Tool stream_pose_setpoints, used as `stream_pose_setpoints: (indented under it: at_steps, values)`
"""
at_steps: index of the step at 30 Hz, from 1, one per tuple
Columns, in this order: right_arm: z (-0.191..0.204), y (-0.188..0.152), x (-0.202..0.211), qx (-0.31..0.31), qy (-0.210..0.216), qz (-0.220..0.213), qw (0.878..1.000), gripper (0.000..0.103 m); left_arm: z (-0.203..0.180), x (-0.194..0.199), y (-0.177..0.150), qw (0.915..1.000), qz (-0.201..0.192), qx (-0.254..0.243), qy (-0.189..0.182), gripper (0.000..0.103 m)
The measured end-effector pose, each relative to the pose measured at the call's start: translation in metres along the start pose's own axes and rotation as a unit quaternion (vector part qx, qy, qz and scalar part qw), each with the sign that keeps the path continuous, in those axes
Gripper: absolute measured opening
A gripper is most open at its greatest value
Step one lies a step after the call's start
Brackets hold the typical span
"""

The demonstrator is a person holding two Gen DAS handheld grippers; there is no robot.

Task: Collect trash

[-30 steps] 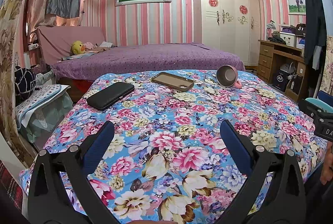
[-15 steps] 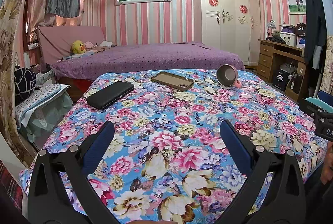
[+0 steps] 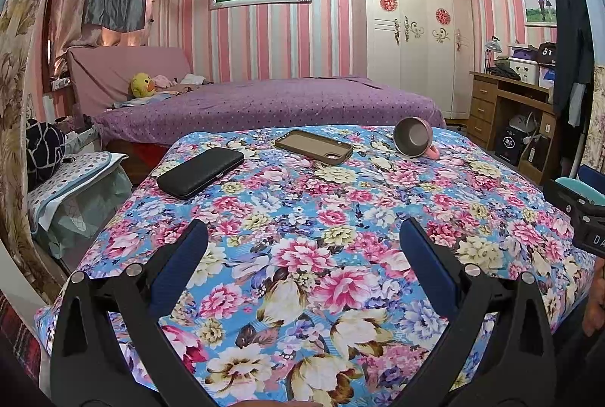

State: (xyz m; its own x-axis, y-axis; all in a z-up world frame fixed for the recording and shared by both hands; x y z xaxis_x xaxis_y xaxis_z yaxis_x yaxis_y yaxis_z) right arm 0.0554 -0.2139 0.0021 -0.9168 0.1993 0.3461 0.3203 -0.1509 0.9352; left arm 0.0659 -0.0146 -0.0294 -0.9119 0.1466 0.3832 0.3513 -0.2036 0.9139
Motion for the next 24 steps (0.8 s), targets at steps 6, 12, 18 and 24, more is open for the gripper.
stream_pose_setpoints:
  at_steps: [6, 12, 18, 24]
  values:
    - [-0.0009, 0.0002, -0.0010, 0.001, -0.003, 0.000, 1.000, 0.099, 0.0002, -0.0019, -0.0005, 1.0000, 0.002, 0.005, 0.004, 0.098]
    - [0.0018, -0.0005, -0.0023, 0.004, -0.002, 0.001, 1.000, 0.099, 0.0025, -0.0010, -0.0005, 1.0000, 0.002, 0.004, 0.006, 0.098]
    - [-0.0019, -0.0006, -0.0021, 0.002, -0.003, 0.003, 1.000, 0.099, 0.0036, -0.0001, 0.0000, 1.0000, 0.002, 0.006, 0.005, 0.098]
    - [-0.0025, 0.0002, -0.0015, 0.003, -0.002, 0.002, 1.000, 0.099, 0.0034, -0.0006, 0.0003, 1.0000, 0.003, 0.004, 0.006, 0.098]
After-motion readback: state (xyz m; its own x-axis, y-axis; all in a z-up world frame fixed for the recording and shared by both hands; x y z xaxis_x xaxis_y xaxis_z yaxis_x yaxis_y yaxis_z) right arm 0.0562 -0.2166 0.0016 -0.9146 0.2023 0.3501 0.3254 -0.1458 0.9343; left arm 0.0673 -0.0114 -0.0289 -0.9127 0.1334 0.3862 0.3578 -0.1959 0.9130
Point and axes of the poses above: each gripper's, at about its wrist camera, not at the fingertips, and x roughly against the way its jaws point, z to its left, y to its top, the point moved 6 cm from there along -x, roughly the way its jaws point, and after that the axes turned 7 degrees about -x, right-handed, at the moved point
